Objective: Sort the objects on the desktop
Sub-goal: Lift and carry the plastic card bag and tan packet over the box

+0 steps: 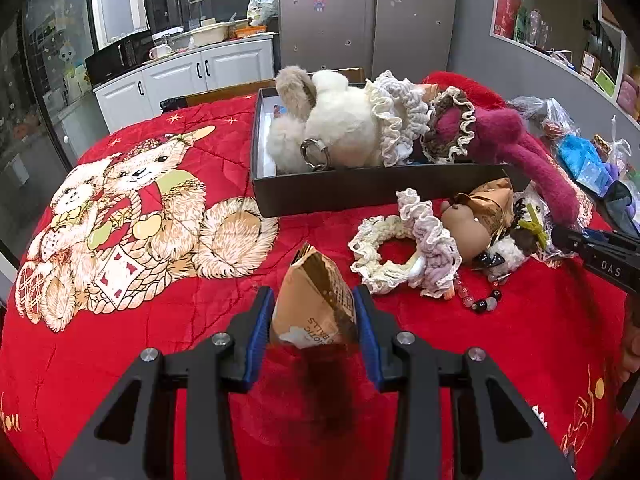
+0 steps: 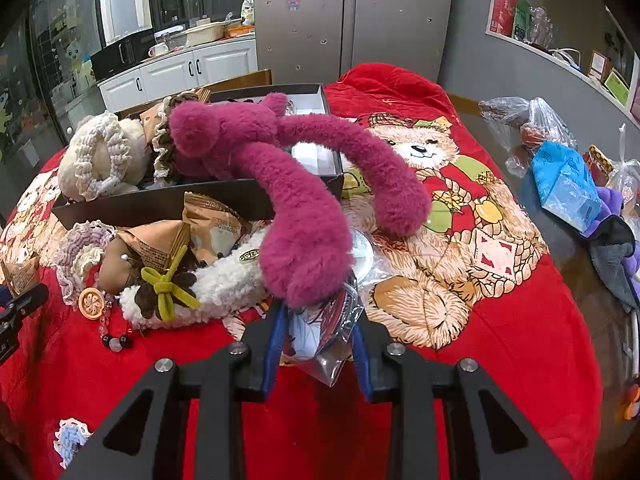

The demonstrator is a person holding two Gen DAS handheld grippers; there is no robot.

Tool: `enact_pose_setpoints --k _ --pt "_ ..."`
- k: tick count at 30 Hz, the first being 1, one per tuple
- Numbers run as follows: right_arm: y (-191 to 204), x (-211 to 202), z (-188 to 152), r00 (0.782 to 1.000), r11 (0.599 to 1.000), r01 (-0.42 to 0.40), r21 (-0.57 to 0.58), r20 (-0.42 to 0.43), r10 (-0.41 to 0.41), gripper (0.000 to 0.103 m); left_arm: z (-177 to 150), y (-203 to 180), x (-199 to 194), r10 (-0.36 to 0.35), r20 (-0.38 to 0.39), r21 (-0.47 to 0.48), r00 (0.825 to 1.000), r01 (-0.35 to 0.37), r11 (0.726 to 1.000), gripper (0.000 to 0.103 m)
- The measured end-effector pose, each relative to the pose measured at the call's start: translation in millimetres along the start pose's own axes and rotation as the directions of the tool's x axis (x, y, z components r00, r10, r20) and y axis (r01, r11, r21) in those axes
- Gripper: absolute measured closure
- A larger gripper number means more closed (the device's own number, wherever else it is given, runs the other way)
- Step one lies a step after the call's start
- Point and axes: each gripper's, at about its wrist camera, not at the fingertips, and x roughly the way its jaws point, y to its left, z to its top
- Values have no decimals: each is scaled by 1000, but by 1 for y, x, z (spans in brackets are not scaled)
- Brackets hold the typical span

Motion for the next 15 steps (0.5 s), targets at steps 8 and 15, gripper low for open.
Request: enact_pose_setpoints --k 8,15 --pt "-1 -1 -1 1000 1000 -4 2 4 4 73 -1 -1 4 4 -9 -3 1000 -4 1000 62" --pt "-7 -10 1 1000 1000 -3 13 12 3 79 -1 1 1 -3 -2 -4 1000 3 1000 62"
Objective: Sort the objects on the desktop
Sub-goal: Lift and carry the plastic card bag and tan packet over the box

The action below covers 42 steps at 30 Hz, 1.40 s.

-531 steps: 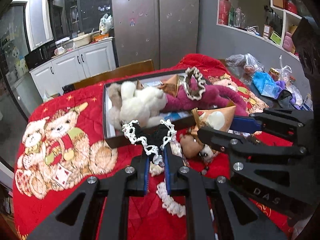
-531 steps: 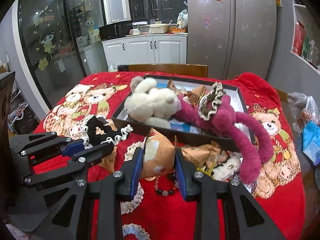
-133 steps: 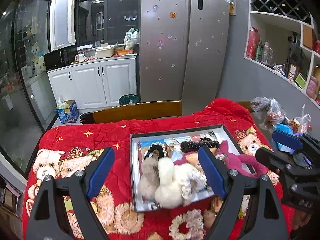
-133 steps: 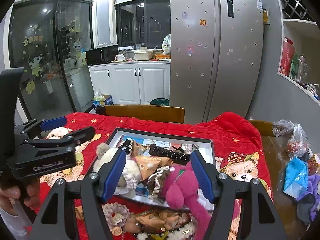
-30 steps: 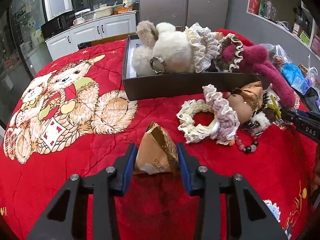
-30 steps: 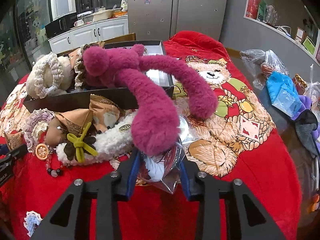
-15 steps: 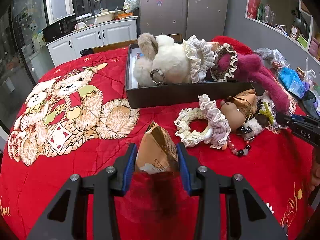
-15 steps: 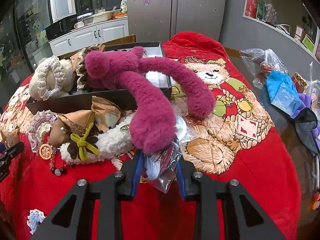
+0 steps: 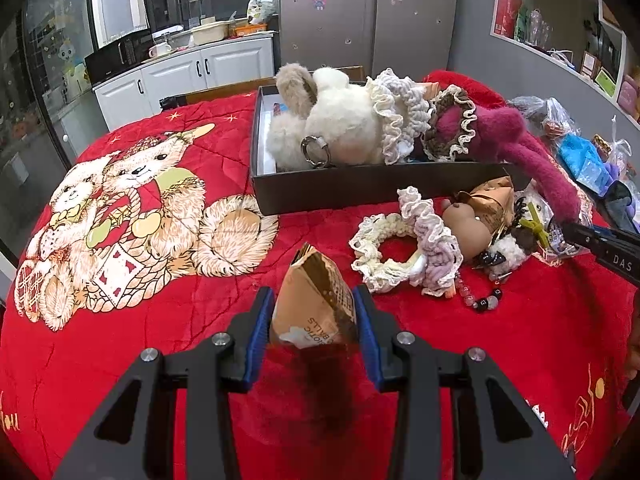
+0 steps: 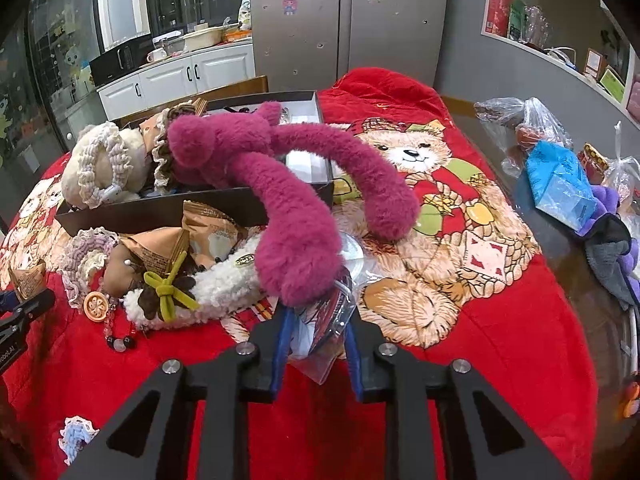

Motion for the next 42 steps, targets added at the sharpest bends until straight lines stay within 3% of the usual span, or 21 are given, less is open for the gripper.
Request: enact_pose_setpoints --k 7,16,32,42 --pt "-7 -1 -1 1000 1000 -9 22 -4 9 80 1 -1 0 -5 -2 1 1000 5 1000 62" --pt "-2 -24 -5 999 1000 -22 17 26 22 90 2 -2 -8 -17 12 0 1000 17 1000 62" --pt "1 -37 -23 998 998 -59 31 28 58 94 6 -13 -25 -48 44 18 998 47 999 62" --pt "4 -67 -10 995 997 -71 33 79 68 95 23 -18 -45 -71 80 19 994 70 997 62"
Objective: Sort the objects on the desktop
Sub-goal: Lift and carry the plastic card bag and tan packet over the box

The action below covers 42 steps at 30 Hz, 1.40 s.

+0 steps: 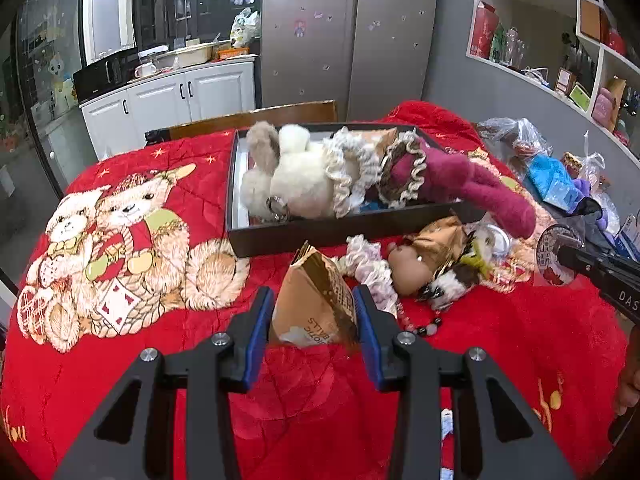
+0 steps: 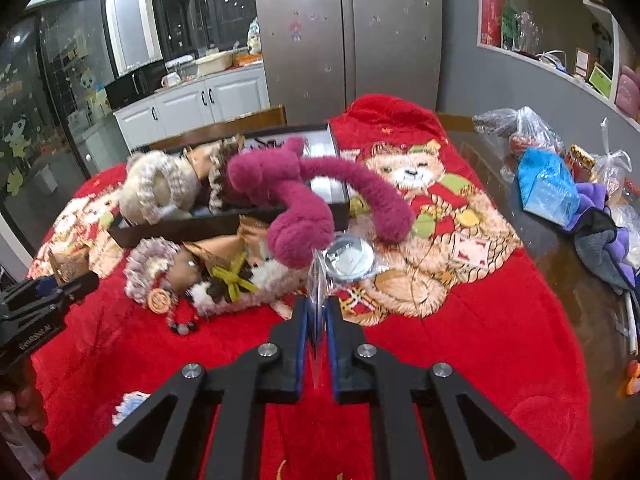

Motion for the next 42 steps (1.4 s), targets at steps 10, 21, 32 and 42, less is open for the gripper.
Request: enact_pose_setpoints --k 10,21,32,42 --pt "29 -27 40 996 997 -28 -68 78 33 95 40 -7 -12 14 50 36 999 -16 999 62" --pt "74 -10 87 994 983 -62 -171 78 77 95 86 -18 -2 -9 82 51 997 5 999 62" --pt "87 26 126 994 976 -71 -204 63 86 94 124 -8 43 -4 58 23 998 2 1000 62" --pt "91 70 161 995 973 -76 -217 40 87 94 167 8 94 -4 41 -8 999 4 1000 61"
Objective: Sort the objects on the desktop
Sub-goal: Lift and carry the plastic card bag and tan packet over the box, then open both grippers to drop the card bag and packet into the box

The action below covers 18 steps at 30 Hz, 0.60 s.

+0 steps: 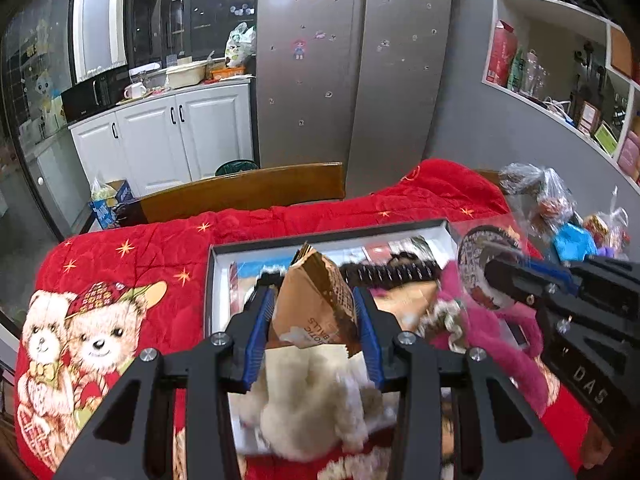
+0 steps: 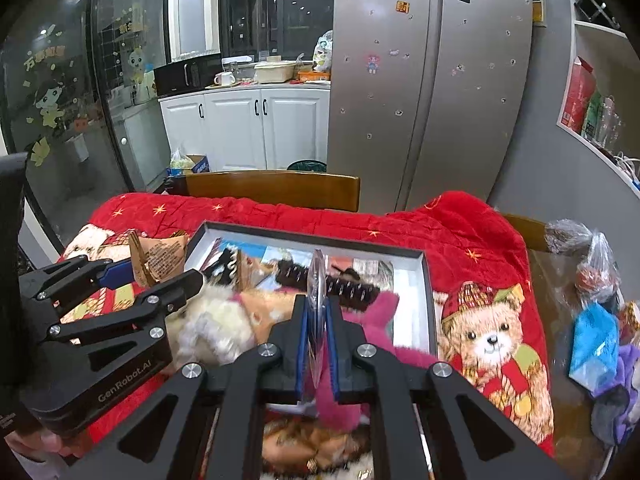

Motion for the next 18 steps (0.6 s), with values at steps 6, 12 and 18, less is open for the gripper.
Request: enact_pose_setpoints --k 6,12,18 --pt "-6 36 17 1000 1000 -2 12 -28 2 94 16 7 30 4 -22 2 1000 -4 1000 61" --pt "-9 61 16 998 999 -13 32 -55 15 94 14 4 48 0 -47 21 999 1 1000 61" --pt "-10 69 12 998 999 -18 38 -63 21 94 12 0 51 -2 -49 30 999 3 1000 60"
